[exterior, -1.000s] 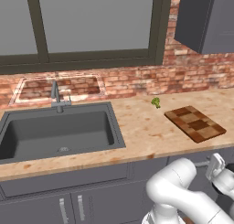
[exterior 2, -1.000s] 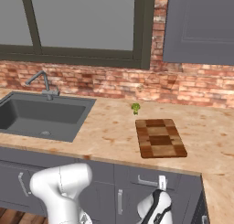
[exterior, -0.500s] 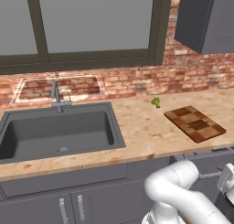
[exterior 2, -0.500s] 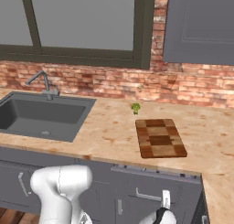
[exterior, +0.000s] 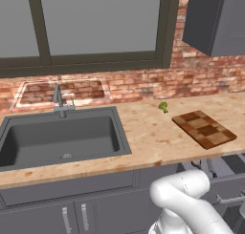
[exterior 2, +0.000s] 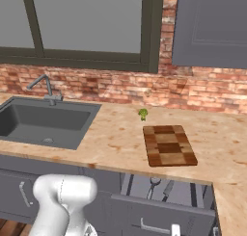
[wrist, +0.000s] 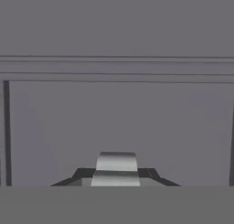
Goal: Open the drawer on the right and place the cutting tools on the cutting board.
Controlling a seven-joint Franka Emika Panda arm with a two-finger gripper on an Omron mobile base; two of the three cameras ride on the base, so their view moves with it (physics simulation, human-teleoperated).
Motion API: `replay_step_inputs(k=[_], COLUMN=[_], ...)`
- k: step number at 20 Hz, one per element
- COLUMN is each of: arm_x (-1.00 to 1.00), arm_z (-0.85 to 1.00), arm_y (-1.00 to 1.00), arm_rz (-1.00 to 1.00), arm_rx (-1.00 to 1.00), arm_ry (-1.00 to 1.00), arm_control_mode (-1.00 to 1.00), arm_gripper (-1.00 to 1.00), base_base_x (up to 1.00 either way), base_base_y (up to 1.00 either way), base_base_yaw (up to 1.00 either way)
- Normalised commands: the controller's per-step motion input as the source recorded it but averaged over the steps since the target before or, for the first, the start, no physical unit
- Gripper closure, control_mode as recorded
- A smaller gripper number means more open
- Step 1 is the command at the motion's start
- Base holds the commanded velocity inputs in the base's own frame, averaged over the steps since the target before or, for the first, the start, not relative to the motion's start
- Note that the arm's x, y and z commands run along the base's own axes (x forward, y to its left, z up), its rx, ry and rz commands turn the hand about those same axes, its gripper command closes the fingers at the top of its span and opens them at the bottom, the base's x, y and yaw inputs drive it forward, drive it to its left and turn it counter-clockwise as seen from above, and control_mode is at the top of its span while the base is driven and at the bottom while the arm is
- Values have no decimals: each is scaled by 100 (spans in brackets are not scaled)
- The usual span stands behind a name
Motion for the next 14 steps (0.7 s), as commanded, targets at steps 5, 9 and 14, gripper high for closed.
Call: replay_step_inputs(k=[5, 9, 14], arm_x=[-100, -77, -24], arm_z=[-15, -7, 8], arm_y=[-12, 0, 5], arm_rz=[0, 0, 0], arm_rx=[0, -4, -4], arm_ry=[-2, 0, 0], arm_control_mode=[-100, -100, -100], arm_gripper=[100, -100, -100], base_base_x=[0, 0, 0], base_base_y=[0, 0, 0], base_base_yaw=[0, 0, 0])
